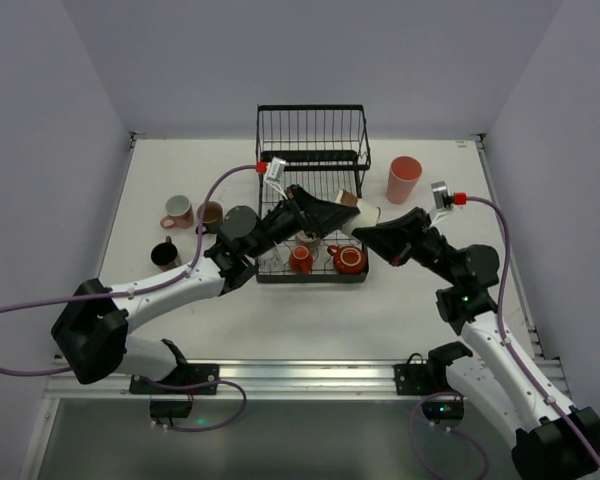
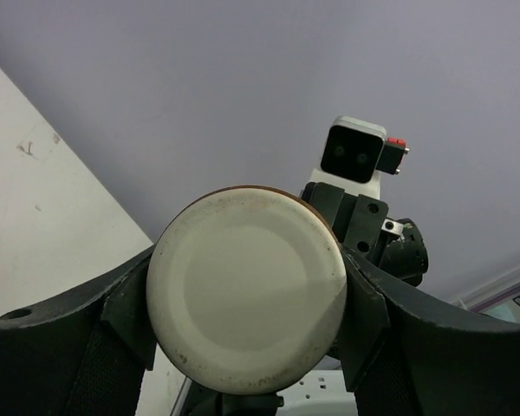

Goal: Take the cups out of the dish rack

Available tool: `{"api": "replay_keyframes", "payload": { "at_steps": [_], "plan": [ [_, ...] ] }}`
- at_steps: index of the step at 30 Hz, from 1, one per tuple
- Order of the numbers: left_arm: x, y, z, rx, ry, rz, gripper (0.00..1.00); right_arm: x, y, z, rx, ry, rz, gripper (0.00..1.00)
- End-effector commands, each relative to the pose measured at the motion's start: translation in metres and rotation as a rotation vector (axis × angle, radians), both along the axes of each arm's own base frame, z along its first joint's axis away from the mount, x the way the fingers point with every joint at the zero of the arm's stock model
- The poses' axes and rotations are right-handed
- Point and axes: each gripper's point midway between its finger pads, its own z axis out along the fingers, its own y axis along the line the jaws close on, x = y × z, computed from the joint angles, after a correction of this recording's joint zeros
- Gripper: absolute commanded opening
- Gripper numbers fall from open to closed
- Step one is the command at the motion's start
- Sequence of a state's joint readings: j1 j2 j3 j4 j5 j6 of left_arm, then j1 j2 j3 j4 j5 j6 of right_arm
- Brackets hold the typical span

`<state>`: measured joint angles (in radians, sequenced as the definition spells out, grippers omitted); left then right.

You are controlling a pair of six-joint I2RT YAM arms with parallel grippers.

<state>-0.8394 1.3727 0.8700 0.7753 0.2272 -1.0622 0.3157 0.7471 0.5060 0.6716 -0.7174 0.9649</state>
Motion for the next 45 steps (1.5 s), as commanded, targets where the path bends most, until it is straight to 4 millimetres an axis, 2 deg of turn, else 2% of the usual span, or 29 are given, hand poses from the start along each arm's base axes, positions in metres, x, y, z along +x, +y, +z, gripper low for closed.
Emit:
{"api": "replay_keyframes", "payload": {
  "at_steps": [1, 3, 4, 5, 6, 7, 8, 10, 11, 13, 14, 16, 17, 19, 22, 25, 28, 30, 31, 32, 34, 35, 36, 37, 38, 40, 42, 43, 45],
  "plan": [
    [-0.023, 0.002, 0.025, -0.044, -0.084, -0.068, 0.8, 0.013, -0.007, 0.022, 0.039, -0.043, -0.079, 0.0],
    [-0.019, 0.007, 0.021, 0.013, -0.113, -0.029, 0.93, 0.02, -0.013, 0.024, 0.002, -0.062, -0.15, 0.0],
    [-0.019, 0.018, 0.034, 0.013, -0.145, 0.023, 0.96, 0.027, -0.014, 0.007, -0.054, 0.018, -0.18, 0.0],
    [-0.015, 0.023, 0.023, 0.081, -0.125, 0.055, 1.0, 0.031, -0.021, 0.005, -0.076, 0.033, -0.237, 0.0],
    [-0.012, 0.031, 0.022, 0.137, -0.175, 0.105, 1.0, 0.035, -0.026, 0.008, -0.124, 0.0, -0.279, 0.0],
    [-0.009, 0.047, 0.036, 0.143, -0.196, 0.184, 1.0, 0.04, -0.031, -0.012, -0.193, 0.079, -0.319, 0.0],
    [-0.005, 0.056, 0.02, 0.244, -0.202, 0.225, 1.0, 0.05, -0.044, -0.006, -0.243, 0.057, -0.414, 0.0],
    [-0.006, 0.083, 0.026, 0.285, -0.223, 0.322, 1.0, 0.059, -0.059, -0.03, -0.354, 0.148, -0.492, 0.0],
    [-0.006, 0.091, 0.007, 0.363, -0.2, 0.337, 1.0, 0.063, -0.066, -0.021, -0.378, 0.142, -0.532, 0.0],
    [-0.014, 0.113, -0.008, 0.472, -0.22, 0.368, 1.0, 0.08, -0.089, -0.049, -0.528, 0.242, -0.628, 0.0],
    [-0.016, 0.12, -0.015, 0.514, -0.22, 0.374, 1.0, 0.085, -0.098, -0.041, -0.56, 0.245, -0.672, 0.0],
    [-0.022, 0.141, -0.028, 0.617, -0.238, 0.399, 1.0, 0.1, -0.126, -0.071, -0.719, 0.347, -0.779, 0.0],
    [-0.026, 0.151, -0.048, 0.71, -0.225, 0.391, 1.0, 0.105, -0.138, -0.068, -0.761, 0.359, -0.828, 0.0],
    [-0.029, 0.169, -0.057, 0.778, -0.226, 0.42, 1.0, 0.114, -0.162, -0.087, -0.847, 0.448, -0.896, 0.0],
    [-0.032, 0.192, -0.081, 0.899, -0.209, 0.452, 1.0, 0.124, -0.185, -0.099, -0.903, 0.53, -0.942, 0.0],
    [-0.034, 0.195, -0.092, 0.928, -0.218, 0.443, 1.0, 0.134, -0.203, -0.107, -0.937, 0.592, -0.975, 0.0],
    [-0.037, 0.187, -0.094, 0.931, -0.245, 0.392, 1.0, 0.149, -0.226, -0.131, -1.009, 0.7, -0.993, 0.0],
    [-0.039, 0.185, -0.095, 0.931, -0.257, 0.371, 1.0, 0.166, -0.23, -0.146, -1.052, 0.746, -0.961, 0.0],
    [-0.043, 0.182, -0.095, 0.922, -0.267, 0.347, 1.0, 0.171, -0.243, -0.151, -1.051, 0.779, -0.976, 0.0],
    [-0.043, 0.18, -0.098, 0.918, -0.269, 0.338, 1.0, 0.183, -0.244, -0.144, -1.047, 0.767, -0.968, 0.0],
    [-0.048, 0.177, -0.1, 0.91, -0.279, 0.309, 1.0, 0.195, -0.246, -0.169, -1.084, 0.849, -0.909, 0.0],
    [-0.048, 0.177, -0.102, 0.913, -0.278, 0.305, 1.0, 0.207, -0.247, -0.161, -1.089, 0.827, -0.907, 0.0],
    [-0.048, 0.177, -0.102, 0.912, -0.277, 0.304, 1.0, 0.217, -0.245, -0.181, -1.107, 0.867, -0.862, 0.0],
    [-0.05, 0.175, -0.102, 0.904, -0.284, 0.29, 1.0, 0.22, -0.248, -0.185, -1.118, 0.89, -0.847, 0.0],
    [-0.051, 0.175, -0.102, 0.905, -0.287, 0.284, 1.0, 0.233, -0.25, -0.176, -1.117, 0.877, -0.856, 0.0],
    [-0.051, 0.173, -0.103, 0.905, -0.287, 0.276, 1.0, 0.243, -0.254, -0.2, -1.153, 0.936, -0.83, 0.0],
    [-0.052, 0.172, -0.104, 0.905, -0.288, 0.264, 1.0, 0.258, -0.253, -0.198, -1.144, 0.934, -0.816, 0.0],
    [-0.053, 0.171, -0.106, 0.907, -0.288, 0.26, 1.0, 0.261, -0.251, -0.215, -1.159, 0.977, -0.777, 0.0],
    [-0.053, 0.17, -0.107, 0.91, -0.287, 0.255, 1.0, 0.276, -0.255, -0.213, -1.161, 0.967, -0.786, 0.0]
  ]
}}
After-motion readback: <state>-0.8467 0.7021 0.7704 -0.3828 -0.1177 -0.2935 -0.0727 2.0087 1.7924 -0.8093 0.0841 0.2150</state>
